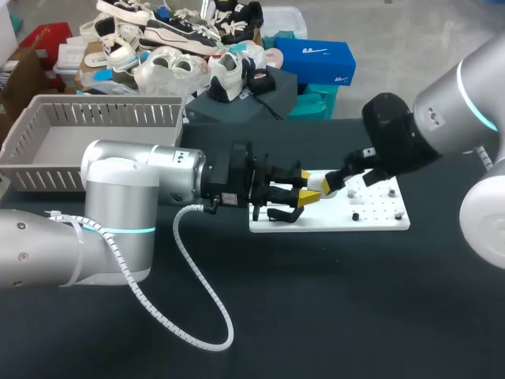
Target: Pick up each earbud case from the left stands, insert the matching earbuds, close the lid, and place the case in the box.
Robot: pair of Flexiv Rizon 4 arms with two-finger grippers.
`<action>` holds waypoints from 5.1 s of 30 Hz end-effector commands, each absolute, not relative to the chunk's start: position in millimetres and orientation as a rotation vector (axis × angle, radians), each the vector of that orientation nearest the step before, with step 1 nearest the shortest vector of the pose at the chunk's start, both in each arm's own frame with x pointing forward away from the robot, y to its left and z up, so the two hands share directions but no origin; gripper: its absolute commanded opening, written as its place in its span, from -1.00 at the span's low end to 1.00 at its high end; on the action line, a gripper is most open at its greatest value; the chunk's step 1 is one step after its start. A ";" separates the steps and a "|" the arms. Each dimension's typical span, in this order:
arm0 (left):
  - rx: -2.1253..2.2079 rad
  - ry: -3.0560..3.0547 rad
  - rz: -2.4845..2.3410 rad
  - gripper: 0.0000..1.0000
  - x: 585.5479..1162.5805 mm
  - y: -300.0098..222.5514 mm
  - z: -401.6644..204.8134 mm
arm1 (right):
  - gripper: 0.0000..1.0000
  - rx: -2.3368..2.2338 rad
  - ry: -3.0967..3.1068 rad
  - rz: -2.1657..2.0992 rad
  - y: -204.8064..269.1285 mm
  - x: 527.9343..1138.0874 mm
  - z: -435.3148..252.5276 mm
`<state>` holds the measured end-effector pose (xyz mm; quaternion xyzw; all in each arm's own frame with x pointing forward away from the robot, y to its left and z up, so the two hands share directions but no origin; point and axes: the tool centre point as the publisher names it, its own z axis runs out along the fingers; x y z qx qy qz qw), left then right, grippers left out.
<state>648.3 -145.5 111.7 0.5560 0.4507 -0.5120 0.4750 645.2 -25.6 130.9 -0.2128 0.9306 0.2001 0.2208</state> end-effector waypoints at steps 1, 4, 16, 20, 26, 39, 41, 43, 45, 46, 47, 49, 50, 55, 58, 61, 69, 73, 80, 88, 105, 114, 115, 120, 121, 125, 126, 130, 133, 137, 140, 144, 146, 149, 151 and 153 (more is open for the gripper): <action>1.360 1.098 -1.254 -1.00 648.9 -146.0 110.8 | 1.00 -0.581 2.576 0.537 -26.3 646.1 135.2; 1.360 1.098 -1.254 -1.00 648.9 -146.0 110.8 | 1.00 -0.585 2.575 0.525 -25.5 647.6 138.8; 1.360 1.098 -1.254 -1.00 648.9 -146.0 110.8 | 1.00 -0.612 2.558 0.426 -32.0 663.3 168.3; 1.360 1.098 -1.254 -1.00 648.9 -146.0 110.8 | 1.00 -0.609 2.546 0.435 -33.1 662.0 175.5; 1.360 1.098 -1.254 -1.00 648.9 -146.0 110.8 | 1.00 -0.615 2.573 0.467 -23.5 646.0 159.4; 1.360 1.098 -1.254 -1.00 648.9 -146.0 110.8 | 1.00 -0.580 2.618 0.521 -23.0 637.2 133.4; 1.360 1.098 -1.254 -1.00 648.9 -146.0 110.8 | 1.00 -0.576 2.622 0.523 -23.9 638.4 131.1; 1.360 1.098 -1.254 -1.00 648.9 -146.0 110.8 | 1.00 -0.575 2.626 0.524 -24.8 639.4 129.7; 1.360 1.098 -1.254 -1.00 648.9 -146.0 110.8 | 1.00 -0.574 2.630 0.525 -25.6 640.3 128.1; 1.360 1.098 -1.254 -1.00 648.9 -146.0 110.8 | 1.00 -0.574 2.631 0.525 -25.9 640.6 127.5; 1.360 1.098 -1.254 -1.00 648.9 -146.0 110.8 | 1.00 -0.574 2.632 0.525 -26.1 640.8 127.2; 1.360 1.098 -1.254 -1.00 648.9 -146.0 110.8 | 1.00 -0.572 2.635 0.526 -26.8 641.5 126.4; 1.360 1.098 -1.254 -1.00 648.9 -146.0 110.8 | 1.00 -0.572 2.637 0.525 -27.5 642.0 125.8; 1.360 1.098 -1.254 -1.00 648.9 -146.0 110.8 | 1.00 -0.567 2.639 0.521 -30.0 643.7 126.6; 1.360 1.098 -1.254 -1.00 648.9 -146.0 110.8 | 1.00 -0.563 2.640 0.515 -31.6 644.5 128.0; 1.360 1.098 -1.254 -1.00 648.9 -146.0 110.8 | 1.00 -0.556 2.638 0.514 -33.5 645.2 128.7; 1.360 1.098 -1.254 -1.00 648.9 -146.0 110.8 | 1.00 -0.560 2.627 0.518 -32.6 648.4 134.9; 1.360 1.098 -1.254 -1.00 648.9 -146.0 110.8 | 1.00 -0.576 2.617 0.497 -32.3 656.1 140.5; 1.360 1.098 -1.254 -1.00 648.9 -146.0 110.8 | 1.00 -0.577 2.612 0.422 -40.4 666.8 152.2; 1.360 1.098 -1.254 -1.00 648.9 -146.0 110.8 | 1.00 -0.505 2.672 0.126 -75.2 653.4 161.2; 1.360 1.098 -1.254 -1.00 648.9 -146.0 110.8 | 1.00 -0.394 2.903 -0.202 -125.5 634.6 103.5; 1.360 1.098 -1.254 -1.00 648.9 -146.0 110.8 | 0.54 -0.407 2.987 -0.233 -130.7 647.1 67.4; 1.360 1.098 -1.254 -1.00 648.9 -146.0 110.8 | 0.59 -0.408 2.994 -0.247 -131.6 648.6 65.2; 1.360 1.098 -1.254 -1.00 648.9 -146.0 110.8 | 0.59 -0.411 3.019 -0.303 -138.9 656.3 49.9; 1.360 1.098 -1.254 -1.00 648.9 -146.0 110.8 | 0.58 -0.412 3.021 -0.304 -139.4 657.4 47.9; 1.360 1.098 -1.254 -1.00 648.9 -146.0 110.8 | 0.39 -0.412 3.024 -0.328 -137.6 658.8 43.9; 1.360 1.098 -1.254 -1.00 648.9 -146.0 110.8 | 0.35 -0.411 3.022 -0.332 -137.5 659.2 43.0; 1.360 1.098 -1.254 -1.00 648.9 -146.0 110.8 | 0.08 -0.407 3.019 -0.335 -137.8 662.0 37.8; 1.360 1.098 -1.254 -1.00 648.9 -146.0 110.8 | -0.04 -0.402 3.015 -0.334 -138.6 664.5 35.2; 1.360 1.098 -1.254 -1.00 648.9 -146.0 110.8 | -0.07 -0.400 3.017 -0.334 -140.2 665.4 31.2; 1.360 1.098 -1.254 -1.00 648.9 -146.0 110.8 | -0.10 -0.399 3.019 -0.334 -141.5 666.4 29.6; 1.360 1.098 -1.254 -1.00 648.9 -146.0 110.8 | -0.14 -0.398 3.020 -0.332 -143.1 667.7 27.4; 1.360 1.098 -1.254 -1.00 648.9 -146.0 110.8 | -0.15 -0.399 3.020 -0.332 -143.8 668.5 26.7; 1.360 1.098 -1.254 -1.00 648.9 -146.0 110.8 | -0.16 -0.403 3.017 -0.332 -143.9 669.7 26.5; 1.360 1.098 -1.254 -1.00 648.9 -146.0 110.8 | -0.18 -0.408 3.017 -0.331 -143.9 671.2 26.0; 1.360 1.098 -1.254 -1.00 648.9 -146.0 110.8 | -0.17 -0.412 3.018 -0.332 -144.0 672.1 25.6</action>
